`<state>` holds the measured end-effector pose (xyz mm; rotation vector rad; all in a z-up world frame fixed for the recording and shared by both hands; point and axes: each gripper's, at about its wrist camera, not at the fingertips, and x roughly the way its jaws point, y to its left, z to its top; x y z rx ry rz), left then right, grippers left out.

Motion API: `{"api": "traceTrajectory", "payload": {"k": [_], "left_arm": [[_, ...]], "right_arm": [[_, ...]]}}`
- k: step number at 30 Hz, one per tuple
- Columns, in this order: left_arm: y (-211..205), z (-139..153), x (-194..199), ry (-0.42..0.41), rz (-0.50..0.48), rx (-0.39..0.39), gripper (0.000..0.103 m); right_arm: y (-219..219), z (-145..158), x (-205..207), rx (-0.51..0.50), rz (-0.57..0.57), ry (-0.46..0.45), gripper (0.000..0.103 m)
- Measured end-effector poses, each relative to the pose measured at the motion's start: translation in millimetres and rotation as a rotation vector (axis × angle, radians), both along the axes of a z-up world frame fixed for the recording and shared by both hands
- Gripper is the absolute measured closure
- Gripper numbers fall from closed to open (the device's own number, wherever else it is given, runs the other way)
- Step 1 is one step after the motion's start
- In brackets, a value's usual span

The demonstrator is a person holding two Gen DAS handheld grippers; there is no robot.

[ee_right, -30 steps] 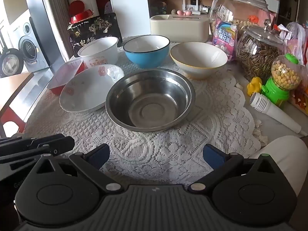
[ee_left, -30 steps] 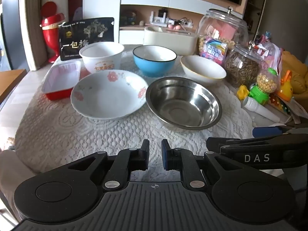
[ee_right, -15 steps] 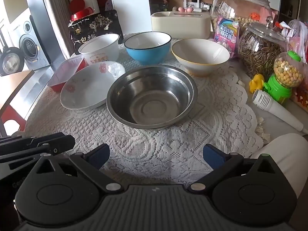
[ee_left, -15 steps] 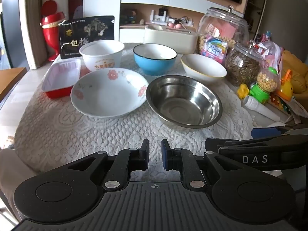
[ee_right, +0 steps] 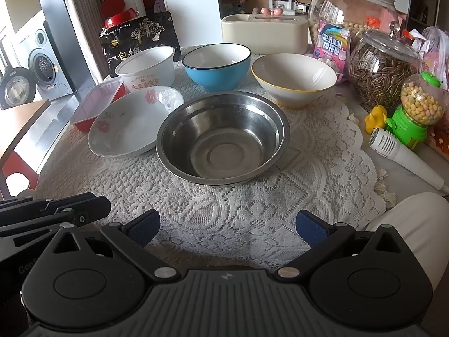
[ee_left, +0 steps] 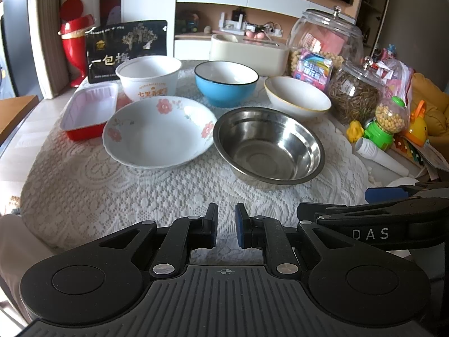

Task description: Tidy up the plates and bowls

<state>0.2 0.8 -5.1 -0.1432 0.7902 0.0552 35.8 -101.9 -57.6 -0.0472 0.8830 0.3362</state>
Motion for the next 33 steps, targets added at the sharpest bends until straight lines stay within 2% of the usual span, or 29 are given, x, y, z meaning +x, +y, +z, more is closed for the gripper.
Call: {"api": "traceTrajectory", "payload": {"k": [33], "left_arm": [[0.0, -1.7, -0.6, 0.002, 0.001, -0.001, 0.087]], "right_arm": [[-0.5, -1.3, 0.1, 0.006, -0.003, 0.017, 0.000]]}}
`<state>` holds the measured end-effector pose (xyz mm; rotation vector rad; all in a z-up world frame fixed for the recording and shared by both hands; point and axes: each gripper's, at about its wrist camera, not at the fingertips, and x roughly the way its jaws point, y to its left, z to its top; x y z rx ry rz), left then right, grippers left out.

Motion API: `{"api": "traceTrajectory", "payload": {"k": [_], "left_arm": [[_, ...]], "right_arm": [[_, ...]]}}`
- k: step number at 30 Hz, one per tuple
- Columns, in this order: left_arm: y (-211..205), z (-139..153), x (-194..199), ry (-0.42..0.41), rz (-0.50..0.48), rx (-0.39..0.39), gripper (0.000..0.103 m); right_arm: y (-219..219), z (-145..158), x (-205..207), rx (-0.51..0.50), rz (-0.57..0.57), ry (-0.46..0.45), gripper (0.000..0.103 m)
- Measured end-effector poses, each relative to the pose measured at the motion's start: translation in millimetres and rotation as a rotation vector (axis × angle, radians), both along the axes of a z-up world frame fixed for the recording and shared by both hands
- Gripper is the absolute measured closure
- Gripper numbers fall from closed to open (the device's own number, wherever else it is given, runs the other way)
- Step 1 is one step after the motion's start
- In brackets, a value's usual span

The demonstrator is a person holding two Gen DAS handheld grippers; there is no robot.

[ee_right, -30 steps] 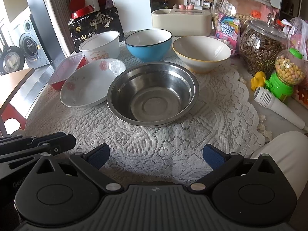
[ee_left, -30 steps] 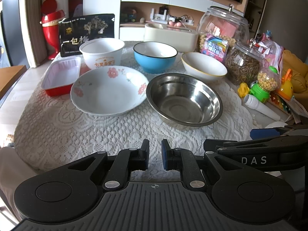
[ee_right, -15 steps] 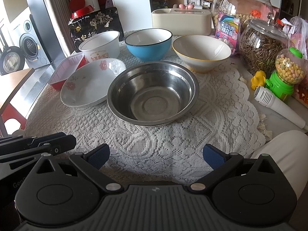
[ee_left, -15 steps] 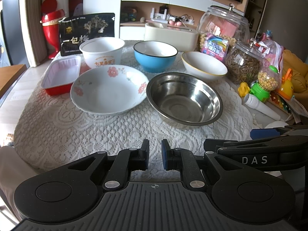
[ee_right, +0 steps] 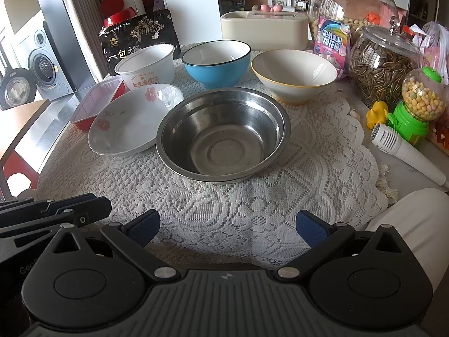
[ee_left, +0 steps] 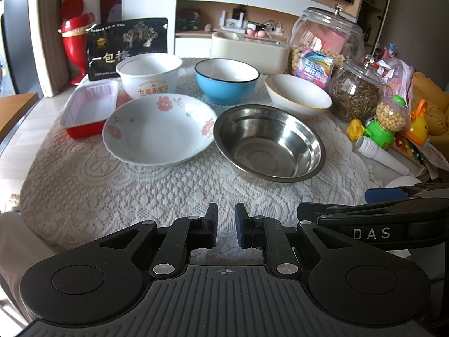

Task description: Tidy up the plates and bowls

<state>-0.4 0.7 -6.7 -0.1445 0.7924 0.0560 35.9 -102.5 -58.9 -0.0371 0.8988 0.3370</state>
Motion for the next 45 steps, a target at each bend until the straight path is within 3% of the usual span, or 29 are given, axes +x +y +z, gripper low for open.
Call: {"api": "traceTrajectory", "payload": {"k": [25, 32, 38, 42, 45], "left_arm": [[1.0, -2.8, -0.6, 0.002, 0.004, -0.002, 0.087], [7.2, -1.5, 11.8, -0.001, -0.002, -0.049, 0.088], [26.2, 6.2, 48.7, -0.086, 0.017, -0.079, 0.088], [40.3, 5.5, 80.1, -0.115, -0.008, -0.116, 0.088], [53.2, -5.6, 108.4, -0.064, -0.069, -0.199, 0.088]], "right_arm": [[0.6, -1.9, -0.5, 0.004, 0.000, 0.006, 0.000], [-0.3, -5.5, 9.1, 0.015, 0.003, 0.018, 0.000], [-18.5, -0.7, 37.1, 0.116, -0.041, -0.047, 0.000], [-35.9, -6.2, 72.8, 0.238, -0.095, -0.033, 0.000], [-44.5, -17.7, 100.7, 0.297, -0.129, 0.014, 0.000]]}}
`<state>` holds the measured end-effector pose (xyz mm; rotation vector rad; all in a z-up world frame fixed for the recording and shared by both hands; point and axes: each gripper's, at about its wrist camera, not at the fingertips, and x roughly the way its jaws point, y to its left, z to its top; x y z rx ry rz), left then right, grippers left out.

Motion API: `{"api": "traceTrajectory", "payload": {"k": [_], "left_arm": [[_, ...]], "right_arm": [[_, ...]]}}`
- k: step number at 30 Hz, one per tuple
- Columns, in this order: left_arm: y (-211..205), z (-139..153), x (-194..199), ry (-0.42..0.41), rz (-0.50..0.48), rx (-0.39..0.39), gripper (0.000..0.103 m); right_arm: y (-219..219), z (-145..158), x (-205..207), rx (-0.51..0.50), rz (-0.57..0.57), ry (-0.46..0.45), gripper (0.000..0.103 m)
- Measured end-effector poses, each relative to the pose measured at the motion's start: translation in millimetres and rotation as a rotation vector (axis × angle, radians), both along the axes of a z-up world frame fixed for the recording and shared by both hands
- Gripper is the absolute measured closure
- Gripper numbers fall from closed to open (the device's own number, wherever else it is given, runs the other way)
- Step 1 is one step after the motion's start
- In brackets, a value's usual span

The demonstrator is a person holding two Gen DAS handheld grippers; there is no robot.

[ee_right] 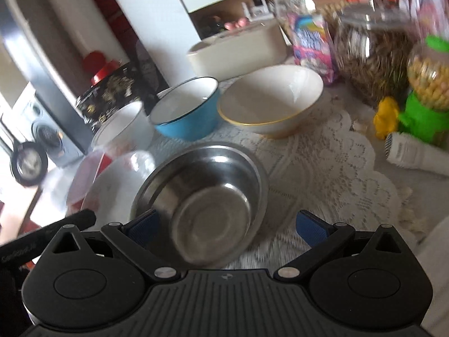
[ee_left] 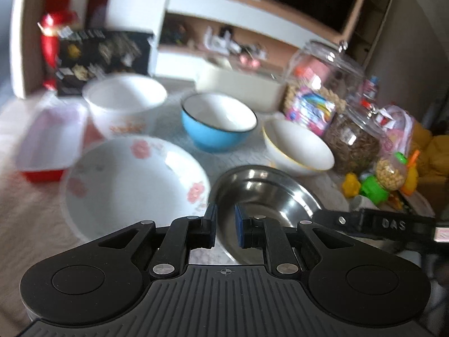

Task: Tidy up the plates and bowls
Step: 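Reach both grippers to the steel bowl rim and close on it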

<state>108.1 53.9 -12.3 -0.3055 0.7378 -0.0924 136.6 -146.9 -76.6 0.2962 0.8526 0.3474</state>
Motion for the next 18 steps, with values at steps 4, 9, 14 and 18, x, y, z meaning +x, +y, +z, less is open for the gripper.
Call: {"api": "traceTrajectory", "payload": {"k": [4, 9, 14, 18], "left_arm": [[15.6, -20.2, 32.7, 0.151, 0.026, -0.109, 0.088], [23.0, -36.9, 54.2, 0.196, -0.016, -0.103, 0.086], [17.2, -41.5, 64.0, 0.191, -0.022, -0.044, 0.082], [11.9, -40.4, 69.1, 0.179, -0.031, -0.019, 0.077]], "right_arm": [[-3.7, -16.9, 33.0, 0.022, -0.015, 0.065, 0.000], [-4.7, -29.3, 56.9, 0.061, 0.036, 0.104, 0.000], [-4.7, -44.6, 69.6, 0.086, 0.064, 0.179, 0.000], [-5.4, -47.8, 73.9, 0.085, 0.088, 0.195, 0.000]]}}
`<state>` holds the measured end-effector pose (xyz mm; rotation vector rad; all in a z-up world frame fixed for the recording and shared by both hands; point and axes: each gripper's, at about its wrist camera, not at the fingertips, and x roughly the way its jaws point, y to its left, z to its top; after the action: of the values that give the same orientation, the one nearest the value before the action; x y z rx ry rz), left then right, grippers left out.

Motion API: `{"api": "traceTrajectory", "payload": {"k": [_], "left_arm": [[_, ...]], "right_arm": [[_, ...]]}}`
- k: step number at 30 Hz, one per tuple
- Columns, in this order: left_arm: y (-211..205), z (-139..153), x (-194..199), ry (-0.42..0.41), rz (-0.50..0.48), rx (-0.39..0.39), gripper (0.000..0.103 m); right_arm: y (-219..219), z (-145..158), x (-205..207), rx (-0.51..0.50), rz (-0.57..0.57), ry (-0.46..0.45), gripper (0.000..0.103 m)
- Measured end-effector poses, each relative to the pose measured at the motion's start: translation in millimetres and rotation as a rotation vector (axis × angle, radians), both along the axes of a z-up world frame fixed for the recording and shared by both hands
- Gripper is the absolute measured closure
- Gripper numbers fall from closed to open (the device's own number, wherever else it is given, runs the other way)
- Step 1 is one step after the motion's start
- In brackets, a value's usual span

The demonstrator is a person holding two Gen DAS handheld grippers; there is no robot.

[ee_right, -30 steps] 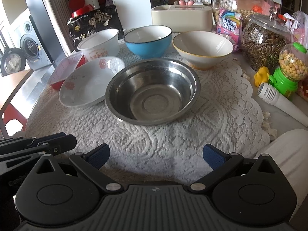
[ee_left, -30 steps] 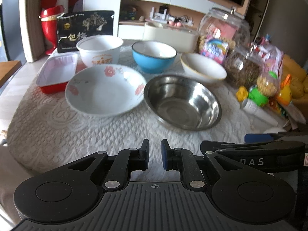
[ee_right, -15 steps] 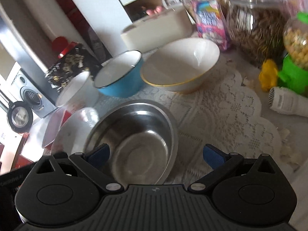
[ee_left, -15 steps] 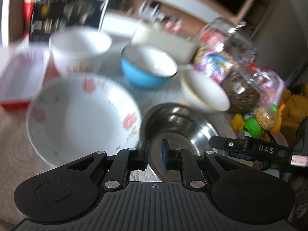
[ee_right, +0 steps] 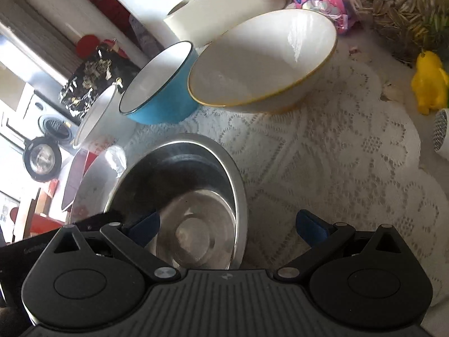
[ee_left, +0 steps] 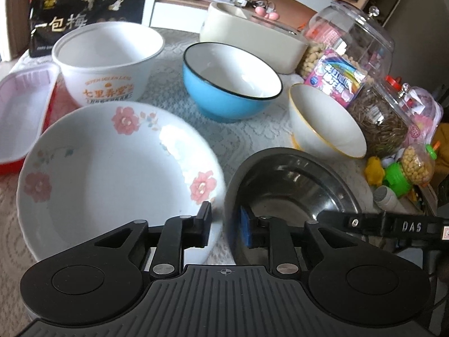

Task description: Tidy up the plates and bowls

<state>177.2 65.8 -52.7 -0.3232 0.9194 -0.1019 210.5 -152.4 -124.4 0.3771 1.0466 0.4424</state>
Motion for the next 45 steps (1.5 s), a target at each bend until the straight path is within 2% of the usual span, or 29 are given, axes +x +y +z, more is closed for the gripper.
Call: {"api": "traceTrajectory", "payload": {"k": [5, 7, 12, 13, 14, 16, 17, 19, 22, 25, 28, 32, 37, 41, 45], "left_arm": [[-8.9, 3.7, 2.0, -0.027, -0.021, 0.040, 0.077], [-10.6, 3.4, 3.4, -0.028, -0.018, 0.054, 0.077], [-6.0, -1.3, 2.4, 0.010, 0.021, 0.056, 0.077], [-5.0, -3.2, 1.4, 0.018, 0.026, 0.059, 0.076], [-4.2, -4.1, -0.2, 0.016, 0.028, 0.057, 0.075], [-6.0, -2.7, -2.4, 0.012, 0.028, 0.065, 0.075], [-8.3, -0.7, -3.4, 0.003, 0.023, 0.068, 0.075], [-14.1, 4.8, -5.8, -0.026, 0.003, 0.057, 0.073], [-21.6, 3.0, -4.0, -0.001, -0.055, -0.017, 0.071], [-27.3, -12.7, -0.4, 0.056, -0.071, -0.050, 0.080], [-29.6, -25.4, 3.8, 0.103, -0.068, -0.058, 0.077], [-35.7, -33.1, 8.7, 0.109, -0.076, -0.044, 0.078], [-46.4, -30.9, 7.6, 0.091, -0.117, -0.034, 0.078], [-34.2, -15.0, -3.7, 0.012, -0.113, -0.056, 0.078], [-1.5, 8.3, -19.9, -0.092, -0.026, -0.068, 0.079]], "right_arm": [[8.4, 2.2, 2.8, -0.072, 0.109, 0.007, 0.000], [6.0, 2.6, 5.2, -0.058, 0.115, 0.021, 0.000], [11.9, 4.0, 3.8, -0.102, 0.178, -0.004, 0.002], [11.0, 4.4, 1.3, -0.101, 0.168, -0.020, 0.011], [9.1, 4.9, -2.1, -0.095, 0.154, -0.041, 0.016], [6.2, 6.6, -8.3, -0.098, 0.139, -0.088, 0.034], [4.6, 7.5, -10.7, -0.107, 0.128, -0.106, 0.039], [1.7, 9.0, -11.9, -0.115, 0.116, -0.104, 0.057], [-4.1, 15.5, -14.1, -0.114, 0.108, -0.114, 0.057], [-6.1, 26.2, -21.3, -0.179, 0.087, -0.177, 0.057], [-11.2, 23.0, -19.5, -0.180, 0.072, -0.160, 0.057], [-12.3, 10.6, -16.1, -0.182, 0.060, -0.125, 0.057], [-2.7, 8.9, -20.8, -0.154, 0.076, -0.110, 0.057], [10.6, 27.8, -33.7, -0.230, 0.071, -0.203, 0.057], [31.7, 56.0, -38.8, -0.224, 0.102, -0.293, 0.057]]}}
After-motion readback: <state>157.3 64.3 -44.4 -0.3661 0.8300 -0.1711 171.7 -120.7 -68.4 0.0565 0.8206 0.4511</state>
